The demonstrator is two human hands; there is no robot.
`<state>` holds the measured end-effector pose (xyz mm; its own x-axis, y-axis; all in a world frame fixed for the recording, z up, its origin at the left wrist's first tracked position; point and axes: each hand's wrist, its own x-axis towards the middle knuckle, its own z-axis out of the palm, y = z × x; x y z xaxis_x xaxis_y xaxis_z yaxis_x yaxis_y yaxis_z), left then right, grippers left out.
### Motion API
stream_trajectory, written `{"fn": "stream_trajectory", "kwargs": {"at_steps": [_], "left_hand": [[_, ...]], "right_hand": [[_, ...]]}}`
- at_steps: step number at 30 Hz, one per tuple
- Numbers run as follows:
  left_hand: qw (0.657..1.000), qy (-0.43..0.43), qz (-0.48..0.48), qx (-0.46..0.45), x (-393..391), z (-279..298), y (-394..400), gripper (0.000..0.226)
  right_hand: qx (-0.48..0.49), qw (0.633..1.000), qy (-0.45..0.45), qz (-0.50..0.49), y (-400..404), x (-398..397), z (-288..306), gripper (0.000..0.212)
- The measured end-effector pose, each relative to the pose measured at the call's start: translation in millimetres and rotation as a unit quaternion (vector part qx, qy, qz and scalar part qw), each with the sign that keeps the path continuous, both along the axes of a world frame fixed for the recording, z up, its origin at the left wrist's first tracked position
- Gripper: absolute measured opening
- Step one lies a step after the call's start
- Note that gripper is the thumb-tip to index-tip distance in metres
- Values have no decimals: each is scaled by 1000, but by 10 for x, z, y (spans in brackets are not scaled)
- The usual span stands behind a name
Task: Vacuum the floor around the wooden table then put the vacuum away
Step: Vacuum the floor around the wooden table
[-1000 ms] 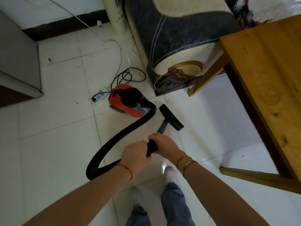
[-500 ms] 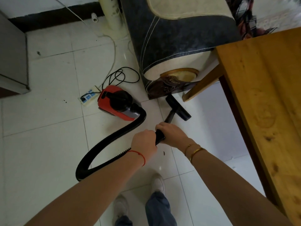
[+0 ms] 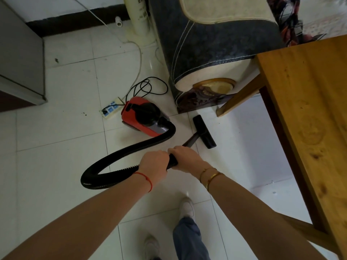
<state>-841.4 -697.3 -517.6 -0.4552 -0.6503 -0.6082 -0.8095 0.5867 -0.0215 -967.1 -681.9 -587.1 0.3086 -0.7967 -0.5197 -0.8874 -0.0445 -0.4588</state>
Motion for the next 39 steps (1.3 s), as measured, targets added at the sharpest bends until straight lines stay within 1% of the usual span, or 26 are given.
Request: {"fn": "stream_trajectory", "kwargs": {"at_steps": [7,12,20,24,28,39], "left_hand": [[1000,-19,-17,11,699,138,397,28],[998,-30,-54,22,1132,267,699,29],[994,-41,-95,34,1336,366,1114,30],[995,-26,-86,39,1203,329,1253,27],[997,-14,-71,35,885,271,1314,25],[999,25,-27,37,-480,-13,1188,23]], "right_hand": [[3,999,-41,-31,514,715,68,23],[17,996,-60,-66,914,1158,138,26],[11,990,-87,-108,1448,1411,180,22],[1,990,-90,-111,1584,1252,159,21],[-8,989,-90,-116,1633,902,103,22],[-7,994,-51,-95,1401,-497,-145,19]]}}
